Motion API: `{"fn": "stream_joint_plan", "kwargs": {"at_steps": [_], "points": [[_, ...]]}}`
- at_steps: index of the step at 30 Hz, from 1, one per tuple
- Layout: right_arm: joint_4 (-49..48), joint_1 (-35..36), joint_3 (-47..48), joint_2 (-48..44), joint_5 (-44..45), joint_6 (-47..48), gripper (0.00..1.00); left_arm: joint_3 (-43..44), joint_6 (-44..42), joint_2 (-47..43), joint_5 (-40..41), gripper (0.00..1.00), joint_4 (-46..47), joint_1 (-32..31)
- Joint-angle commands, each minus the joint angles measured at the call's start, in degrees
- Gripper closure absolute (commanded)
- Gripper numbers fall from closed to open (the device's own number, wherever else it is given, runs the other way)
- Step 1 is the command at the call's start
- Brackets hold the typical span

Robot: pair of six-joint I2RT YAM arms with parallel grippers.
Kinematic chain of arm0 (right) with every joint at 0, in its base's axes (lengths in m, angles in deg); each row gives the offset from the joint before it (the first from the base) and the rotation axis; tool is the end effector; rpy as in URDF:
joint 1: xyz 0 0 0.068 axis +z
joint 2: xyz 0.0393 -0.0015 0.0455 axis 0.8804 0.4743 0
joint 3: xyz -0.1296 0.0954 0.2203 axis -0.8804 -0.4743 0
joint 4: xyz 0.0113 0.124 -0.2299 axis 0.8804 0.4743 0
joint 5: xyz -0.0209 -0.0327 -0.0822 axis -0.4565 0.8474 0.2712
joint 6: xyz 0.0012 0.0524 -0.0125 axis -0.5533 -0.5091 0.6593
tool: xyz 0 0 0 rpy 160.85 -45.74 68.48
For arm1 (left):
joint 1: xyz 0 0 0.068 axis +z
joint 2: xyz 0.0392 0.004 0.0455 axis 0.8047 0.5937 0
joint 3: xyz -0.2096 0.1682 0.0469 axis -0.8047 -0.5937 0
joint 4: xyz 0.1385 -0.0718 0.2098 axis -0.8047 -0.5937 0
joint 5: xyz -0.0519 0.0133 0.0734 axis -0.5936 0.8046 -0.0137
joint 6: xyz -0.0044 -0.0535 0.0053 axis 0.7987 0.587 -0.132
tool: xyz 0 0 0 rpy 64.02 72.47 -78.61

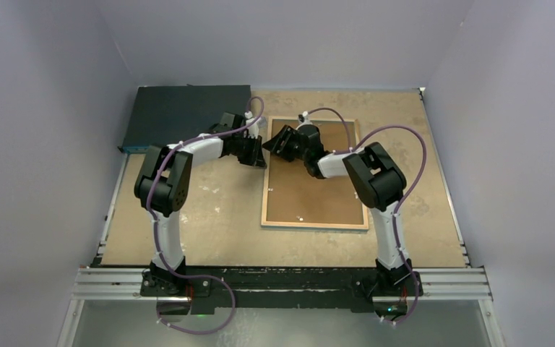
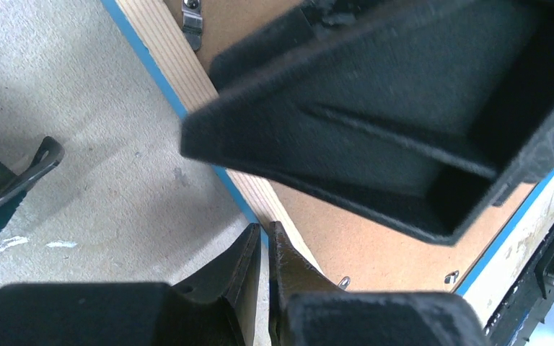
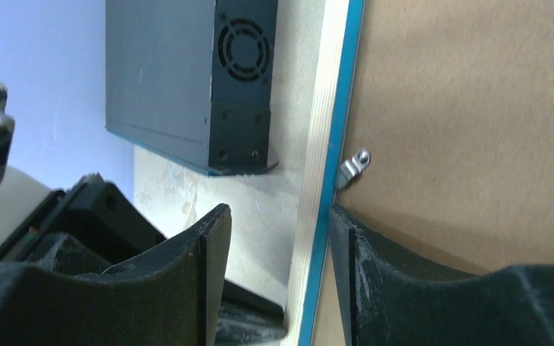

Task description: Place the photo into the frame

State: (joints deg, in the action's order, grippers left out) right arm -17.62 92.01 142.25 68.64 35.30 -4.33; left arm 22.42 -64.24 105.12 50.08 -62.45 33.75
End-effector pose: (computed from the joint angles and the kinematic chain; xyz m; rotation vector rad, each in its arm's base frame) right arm 0.4012 0.2427 0.1375 0.2831 1.9832 1.1994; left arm 0.3883 -0.1602 0.1553 0.4376 2.5105 -0.9244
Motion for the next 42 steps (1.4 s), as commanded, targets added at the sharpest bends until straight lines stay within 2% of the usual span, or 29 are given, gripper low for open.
{"fn": "stream_joint_plan", "kwargs": {"at_steps": [1,6,17,31,42], "points": [[-1.97,0.52,-3.27,-6.28,-2.42,1.38,0.44,-1.11,-1.55,-1.60,0.43,0.94,-0.50,-0.07],[-0.45,0.52,-3.54,-6.03,-1.54,2.03,0.44,-1.15,-1.46,-1.92,0.35,0.94,-0.51,-0.05],[6.41,0.70,2.01,-2.98,6.71,6.29,0.44,-1.30,-1.53,-2.23,-0.09,0.95,-0.63,-0.04],[7.25,1.92,3.94,0.24,5.55,5.08,0.44,-1.42,-1.56,-2.20,-0.31,0.95,-0.16,-0.11],[7.63,2.46,6.01,1.15,8.56,4.84,0.44,-1.44,-1.49,-2.27,-0.53,0.95,-0.32,-0.10]]}}
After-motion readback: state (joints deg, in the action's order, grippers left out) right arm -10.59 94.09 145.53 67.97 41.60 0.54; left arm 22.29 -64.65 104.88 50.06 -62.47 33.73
